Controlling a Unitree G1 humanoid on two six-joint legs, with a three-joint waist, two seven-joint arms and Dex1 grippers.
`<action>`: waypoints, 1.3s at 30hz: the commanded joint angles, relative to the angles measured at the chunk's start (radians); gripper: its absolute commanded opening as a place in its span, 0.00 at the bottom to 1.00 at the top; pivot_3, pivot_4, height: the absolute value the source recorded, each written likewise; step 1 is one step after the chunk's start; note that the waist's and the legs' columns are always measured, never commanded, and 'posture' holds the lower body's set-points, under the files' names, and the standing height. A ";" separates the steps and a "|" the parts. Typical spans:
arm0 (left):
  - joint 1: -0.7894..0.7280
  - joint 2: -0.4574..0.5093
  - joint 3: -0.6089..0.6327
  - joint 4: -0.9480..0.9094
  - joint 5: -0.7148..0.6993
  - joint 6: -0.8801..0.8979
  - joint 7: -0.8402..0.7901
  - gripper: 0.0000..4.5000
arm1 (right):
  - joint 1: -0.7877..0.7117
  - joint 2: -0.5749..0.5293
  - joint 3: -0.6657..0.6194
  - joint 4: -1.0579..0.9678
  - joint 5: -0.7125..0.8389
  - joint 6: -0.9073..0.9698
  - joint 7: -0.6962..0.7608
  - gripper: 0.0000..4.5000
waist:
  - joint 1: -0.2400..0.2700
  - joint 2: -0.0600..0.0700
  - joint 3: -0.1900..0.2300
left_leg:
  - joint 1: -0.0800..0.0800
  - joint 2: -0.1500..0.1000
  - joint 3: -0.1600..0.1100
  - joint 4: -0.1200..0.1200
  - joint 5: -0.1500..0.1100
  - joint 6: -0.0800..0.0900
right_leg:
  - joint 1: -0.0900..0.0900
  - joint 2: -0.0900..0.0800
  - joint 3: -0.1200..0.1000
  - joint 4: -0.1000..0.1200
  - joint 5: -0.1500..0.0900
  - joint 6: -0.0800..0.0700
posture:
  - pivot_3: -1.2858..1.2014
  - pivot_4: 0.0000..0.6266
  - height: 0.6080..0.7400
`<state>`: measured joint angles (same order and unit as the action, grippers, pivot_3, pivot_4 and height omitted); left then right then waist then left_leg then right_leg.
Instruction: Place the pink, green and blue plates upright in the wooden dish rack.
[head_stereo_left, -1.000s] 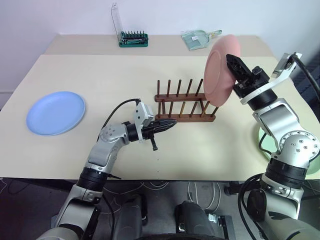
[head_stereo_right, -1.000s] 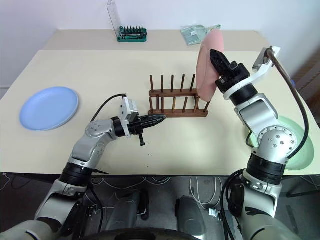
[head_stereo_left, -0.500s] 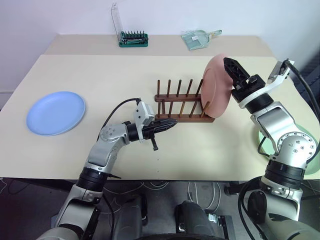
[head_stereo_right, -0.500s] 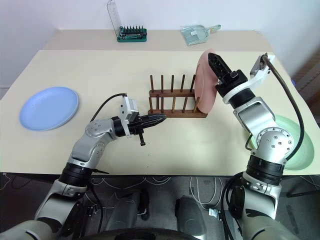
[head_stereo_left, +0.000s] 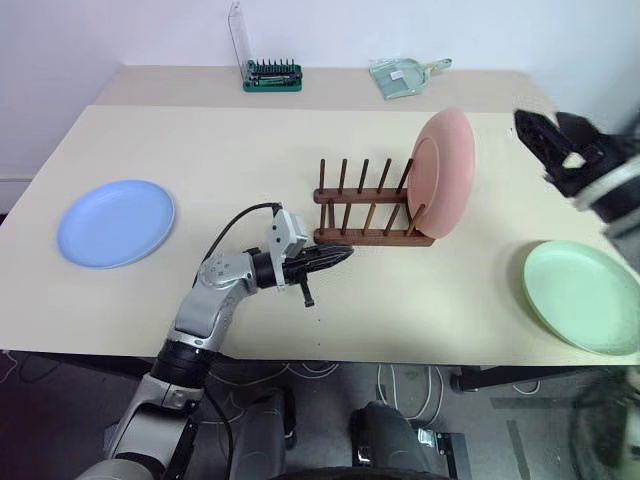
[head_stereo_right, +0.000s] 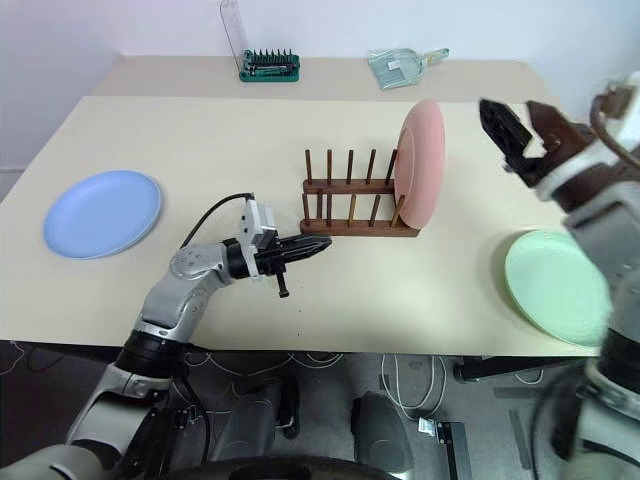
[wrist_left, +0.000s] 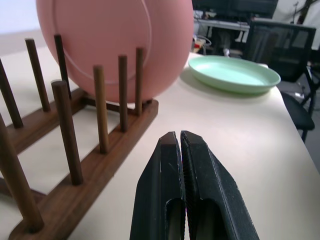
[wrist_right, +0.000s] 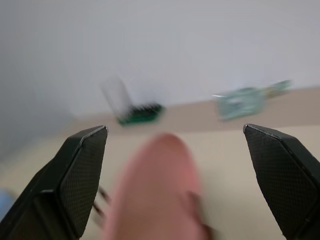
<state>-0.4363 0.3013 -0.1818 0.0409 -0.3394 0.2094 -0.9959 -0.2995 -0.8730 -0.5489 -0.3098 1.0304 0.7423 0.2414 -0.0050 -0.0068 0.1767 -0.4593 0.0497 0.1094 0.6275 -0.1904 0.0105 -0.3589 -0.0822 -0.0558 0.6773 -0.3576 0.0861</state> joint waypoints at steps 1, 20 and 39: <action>-0.002 0.012 -0.016 -0.043 -0.017 0.008 -0.038 0.02 | 0.196 -0.112 -0.100 -0.074 -0.130 0.040 0.104 0.98 | 0.000 0.000 0.000 | 0.000 0.000 0.000 0.000 0.000 0.000 | 0.000 0.000 0.000 0.000 0.000 0.000 | 0.52 0.24 0.94; -0.037 -0.009 -0.085 -0.012 -0.010 0.029 -0.163 0.02 | 0.637 0.007 0.025 -0.249 -0.481 0.164 0.101 0.98 | -0.005 0.001 -0.001 | 0.001 -0.001 -0.002 0.000 0.002 -0.004 | 0.002 0.002 0.000 -0.002 0.000 0.001 | 0.52 0.24 0.94; -0.012 0.007 -0.070 -0.048 -0.017 0.043 -0.134 0.02 | 0.541 0.061 0.093 -0.171 -0.592 0.171 0.122 0.01 | -0.006 0.000 -0.001 | 0.001 0.000 -0.002 0.001 0.002 -0.004 | 0.003 0.002 0.000 -0.002 0.000 0.001 | 0.52 0.24 0.94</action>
<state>-0.4440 0.3059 -0.2603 0.0294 -0.3401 0.2562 -1.1298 0.2442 -0.8150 -0.4449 -0.4692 0.4517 0.9105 0.3617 -0.0112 -0.0069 0.1754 -0.4578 0.0494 0.1070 0.6287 -0.1883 0.0067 -0.3560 -0.0798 -0.0560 0.6755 -0.3573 0.0870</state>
